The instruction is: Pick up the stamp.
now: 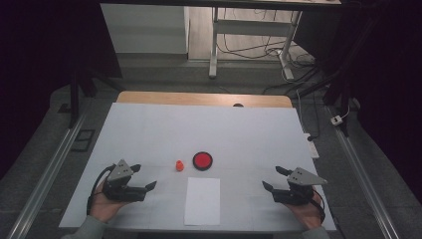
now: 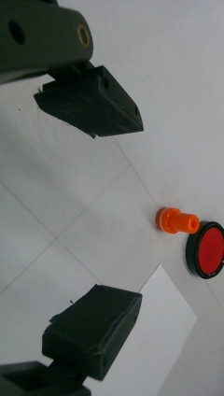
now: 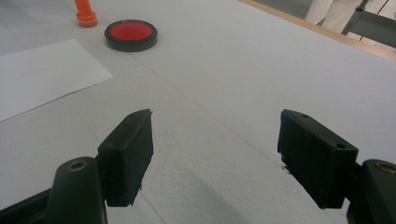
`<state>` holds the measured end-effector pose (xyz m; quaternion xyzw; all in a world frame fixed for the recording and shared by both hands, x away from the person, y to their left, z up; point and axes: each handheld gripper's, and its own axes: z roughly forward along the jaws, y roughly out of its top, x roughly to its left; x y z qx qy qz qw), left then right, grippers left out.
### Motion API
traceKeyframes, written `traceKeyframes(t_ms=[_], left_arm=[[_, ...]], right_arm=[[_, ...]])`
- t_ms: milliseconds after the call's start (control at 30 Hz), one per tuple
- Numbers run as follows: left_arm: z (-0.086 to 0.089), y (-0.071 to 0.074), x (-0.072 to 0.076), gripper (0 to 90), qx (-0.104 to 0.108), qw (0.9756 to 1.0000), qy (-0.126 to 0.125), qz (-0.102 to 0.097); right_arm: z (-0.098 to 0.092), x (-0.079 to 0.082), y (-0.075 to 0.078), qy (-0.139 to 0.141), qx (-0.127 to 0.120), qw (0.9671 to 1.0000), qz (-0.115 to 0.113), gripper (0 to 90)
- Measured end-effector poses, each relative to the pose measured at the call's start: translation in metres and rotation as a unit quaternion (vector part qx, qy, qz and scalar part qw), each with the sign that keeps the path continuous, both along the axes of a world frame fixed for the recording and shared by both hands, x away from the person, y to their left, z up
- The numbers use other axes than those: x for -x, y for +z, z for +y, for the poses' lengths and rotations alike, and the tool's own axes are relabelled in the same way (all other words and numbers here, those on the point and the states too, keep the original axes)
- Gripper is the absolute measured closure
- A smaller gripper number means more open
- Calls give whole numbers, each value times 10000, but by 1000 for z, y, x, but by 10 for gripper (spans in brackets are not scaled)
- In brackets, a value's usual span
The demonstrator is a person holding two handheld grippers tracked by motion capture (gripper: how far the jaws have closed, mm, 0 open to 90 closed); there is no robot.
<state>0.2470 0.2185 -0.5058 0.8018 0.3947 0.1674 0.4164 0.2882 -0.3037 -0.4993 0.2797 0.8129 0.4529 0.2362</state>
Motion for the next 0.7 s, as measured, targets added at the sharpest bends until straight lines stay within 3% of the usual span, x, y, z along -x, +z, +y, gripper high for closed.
traceKeyframes(t_ms=[333,700], left_arm=[[-15,8,-13,175,100,9998,-169,-8],[-32,13,-26,181,22,9995,-318,-10]], right_arm=[[2,0,0,36,23,10000,5,267],[3,0,-1,60,19,10000,4,271]])
